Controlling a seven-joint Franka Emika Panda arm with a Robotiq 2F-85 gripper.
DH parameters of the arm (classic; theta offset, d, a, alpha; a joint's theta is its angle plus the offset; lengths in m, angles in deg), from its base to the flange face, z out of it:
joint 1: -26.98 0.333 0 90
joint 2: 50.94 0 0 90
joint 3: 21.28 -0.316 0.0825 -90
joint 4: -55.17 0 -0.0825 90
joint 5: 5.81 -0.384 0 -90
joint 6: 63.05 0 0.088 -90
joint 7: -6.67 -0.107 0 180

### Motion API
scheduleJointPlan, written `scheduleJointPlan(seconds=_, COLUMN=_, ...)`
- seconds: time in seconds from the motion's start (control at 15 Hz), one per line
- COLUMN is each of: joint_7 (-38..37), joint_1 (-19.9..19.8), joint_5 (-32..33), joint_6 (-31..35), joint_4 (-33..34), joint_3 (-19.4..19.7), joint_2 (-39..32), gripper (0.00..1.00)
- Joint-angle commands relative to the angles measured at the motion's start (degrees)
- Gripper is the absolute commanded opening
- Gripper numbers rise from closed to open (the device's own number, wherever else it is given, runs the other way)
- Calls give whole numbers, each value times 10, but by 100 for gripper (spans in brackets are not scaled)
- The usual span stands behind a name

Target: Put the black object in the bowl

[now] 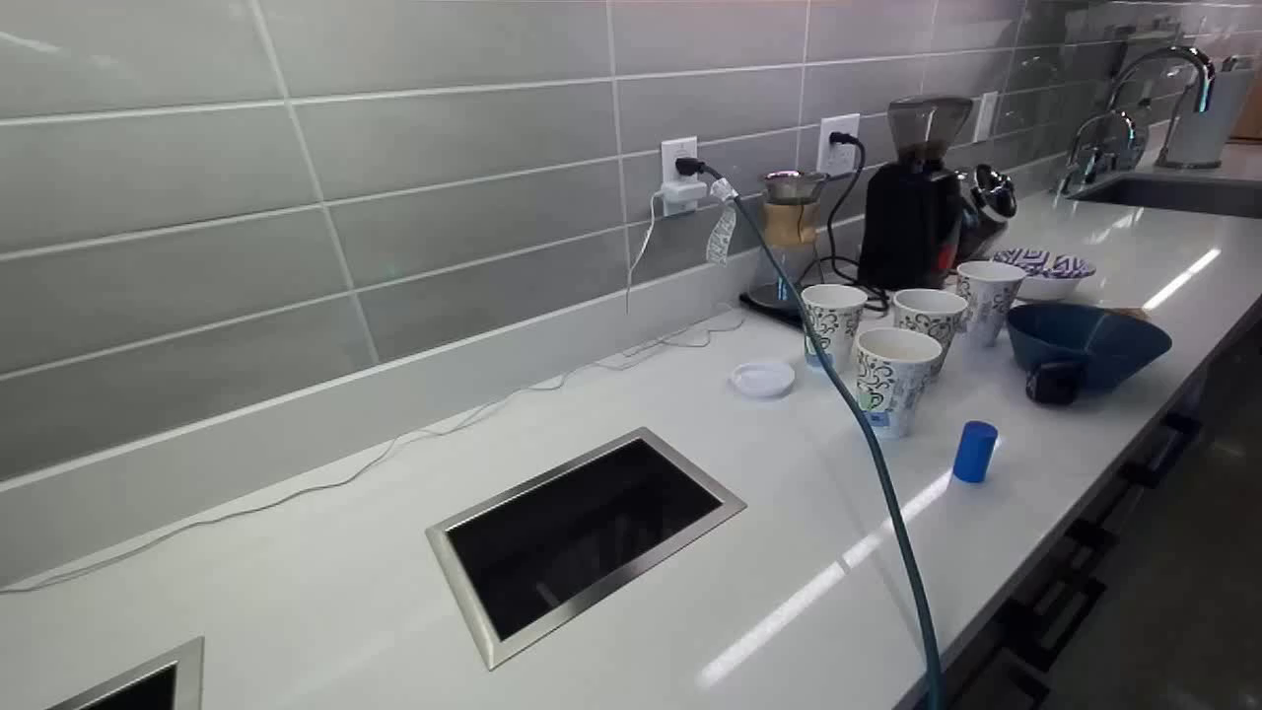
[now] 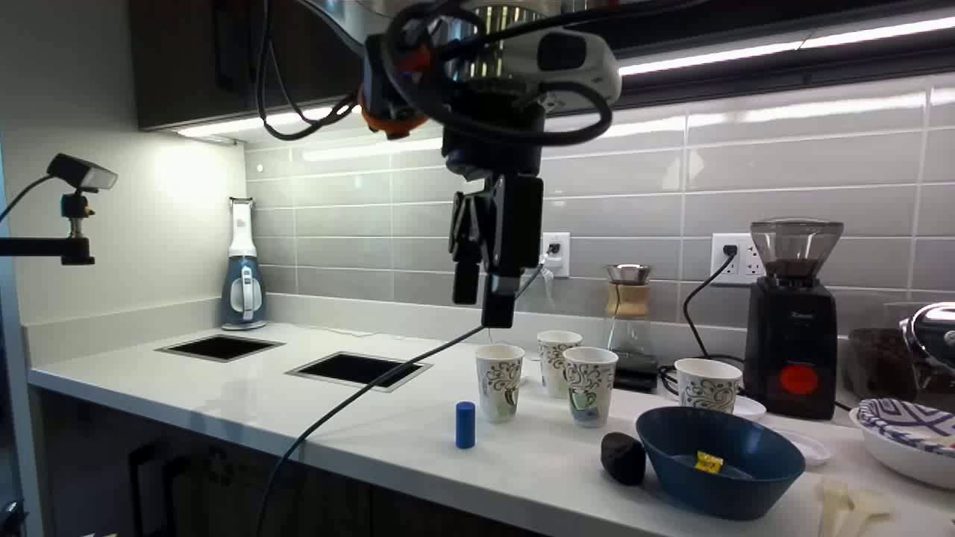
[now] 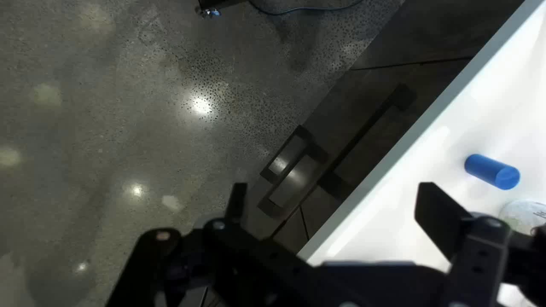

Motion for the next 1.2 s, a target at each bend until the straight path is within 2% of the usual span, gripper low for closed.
scheduleJointPlan(seconds=0.0, joint_7=1, joint_1=-1, joint_5=0, joint_6=-1, joint_4=1, joint_3=-1, joint_2=0, gripper=100)
scheduleJointPlan(seconds=0.6, joint_7=1, joint_1=-1, joint_5=0, joint_6=-1, joint_4=1, joint_3=-1, joint_2=0, gripper=100)
scheduleJointPlan(seconds=0.87, joint_7=-19, joint_1=11, joint_5=-4, joint_6=43, joint_4=3, joint_3=-16, joint_2=-43, gripper=100)
scheduleJointPlan(seconds=1.13, joint_7=-62, joint_1=16, joint_5=8, joint_6=127, joint_4=0, joint_3=-35, joint_2=-87, gripper=100)
